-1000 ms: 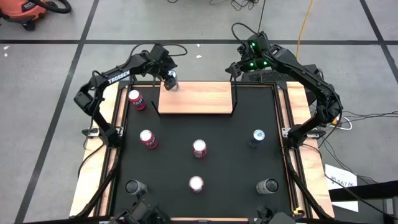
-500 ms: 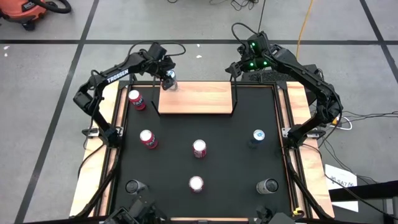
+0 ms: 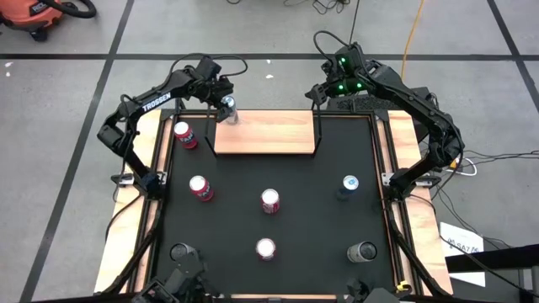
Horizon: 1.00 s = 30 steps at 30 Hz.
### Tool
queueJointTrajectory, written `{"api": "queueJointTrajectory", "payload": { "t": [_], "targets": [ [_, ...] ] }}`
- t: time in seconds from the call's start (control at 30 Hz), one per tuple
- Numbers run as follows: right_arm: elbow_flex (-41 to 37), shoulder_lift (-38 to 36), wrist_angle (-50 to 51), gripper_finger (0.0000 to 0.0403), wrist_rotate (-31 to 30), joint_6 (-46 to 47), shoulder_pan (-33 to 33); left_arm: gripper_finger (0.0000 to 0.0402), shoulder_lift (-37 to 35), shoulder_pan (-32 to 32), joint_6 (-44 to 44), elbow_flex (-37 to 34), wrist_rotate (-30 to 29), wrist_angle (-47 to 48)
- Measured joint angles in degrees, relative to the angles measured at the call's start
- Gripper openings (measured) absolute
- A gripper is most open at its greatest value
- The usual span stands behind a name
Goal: Place canned beverage on shelf
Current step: Put the top blue soda can on the shelf
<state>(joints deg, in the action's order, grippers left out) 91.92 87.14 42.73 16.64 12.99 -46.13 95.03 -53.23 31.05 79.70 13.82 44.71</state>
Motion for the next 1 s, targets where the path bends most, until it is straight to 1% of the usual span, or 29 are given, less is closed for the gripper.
{"api": "queueJointTrajectory", "payload": {
  "t": [0.23, 0.4, 0.53, 0.87, 0.93, 1.0],
  "targets": [
    [0.0, -0.01, -0.9, 0.032, 0.02, 0.0, -0.02, 0.0227, -0.11, -0.99, 2.49, 0.0, 1.39, -0.83],
    [0.0, -0.01, -0.9, 0.032, 0.0, 0.02, -0.01, 0.0227, -0.13, -0.9, 3.63, 0.0, 4.83, -1.75],
    [0.0, -0.01, -0.88, 0.032, 0.02, 0.62, 0.0, 0.0227, 0.31, -0.92, 5.84, 0.02, 4.67, -1.99],
    [0.0, -0.01, -0.88, 0.032, 0.04, 0.85, -0.01, 0.0227, 1.02, -0.9, 5.9, 0.13, 4.03, -3.49],
    [0.0, -0.01, -0.88, 0.032, 0.04, 0.85, -0.02, 0.0232, 1.02, -0.9, 5.9, 0.13, 4.01, -3.74],
    [0.0, -0.01, -0.88, 0.032, 0.04, 0.85, 0.0, 0.0247, 1.02, -0.9, 5.9, 0.13, 3.96, -3.7]
  ]
}}
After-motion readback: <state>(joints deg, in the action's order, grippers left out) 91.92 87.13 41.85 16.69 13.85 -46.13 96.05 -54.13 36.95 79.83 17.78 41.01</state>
